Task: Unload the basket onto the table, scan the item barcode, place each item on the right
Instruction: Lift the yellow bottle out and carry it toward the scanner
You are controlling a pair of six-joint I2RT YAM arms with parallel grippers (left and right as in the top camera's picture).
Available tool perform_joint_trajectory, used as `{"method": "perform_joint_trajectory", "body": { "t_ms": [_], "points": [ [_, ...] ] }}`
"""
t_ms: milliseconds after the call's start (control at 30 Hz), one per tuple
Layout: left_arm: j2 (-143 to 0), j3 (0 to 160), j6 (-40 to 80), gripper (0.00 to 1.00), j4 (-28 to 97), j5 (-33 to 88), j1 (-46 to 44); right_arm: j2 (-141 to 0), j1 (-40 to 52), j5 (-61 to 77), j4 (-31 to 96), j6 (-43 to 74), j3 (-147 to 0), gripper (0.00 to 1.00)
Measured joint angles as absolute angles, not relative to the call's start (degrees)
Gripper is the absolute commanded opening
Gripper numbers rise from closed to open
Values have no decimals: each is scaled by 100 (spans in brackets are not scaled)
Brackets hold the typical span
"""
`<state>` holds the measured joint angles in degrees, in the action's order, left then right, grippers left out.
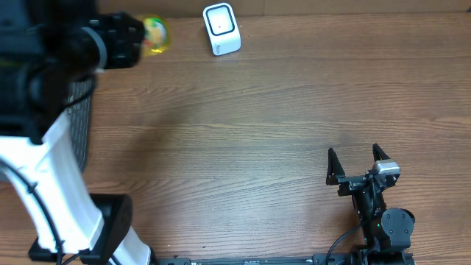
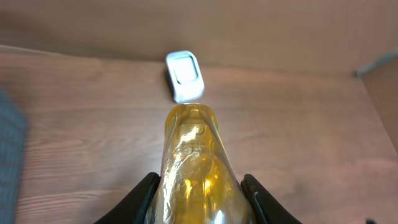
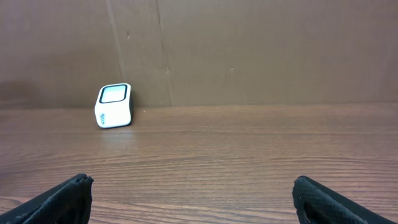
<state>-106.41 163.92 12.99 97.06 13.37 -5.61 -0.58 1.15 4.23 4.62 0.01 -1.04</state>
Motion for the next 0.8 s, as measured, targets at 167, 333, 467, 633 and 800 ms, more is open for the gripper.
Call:
{"method": "perform_joint_trajectory", "body": {
  "t_ms": [167,333,467,633,800],
  "points": [
    [-10890,16024,1616,33,9703,840,-1474,-58,115,421,462,3,-104,100],
    [-11303,15688,1964,33,9706,456,-2231,-58,115,423,458,1,-104,100],
    [-11793,15548,2357,29,9692,196,-2779,-58,115,423,462,1,-104,100],
    [-12510,15513,2853,29,9647,-3,-3304,-58,115,421,458,3,-104,100],
    [-13222,15498,3218,30,9382,-82,-3752,-58,115,421,460,3,-104,100]
  ]
}}
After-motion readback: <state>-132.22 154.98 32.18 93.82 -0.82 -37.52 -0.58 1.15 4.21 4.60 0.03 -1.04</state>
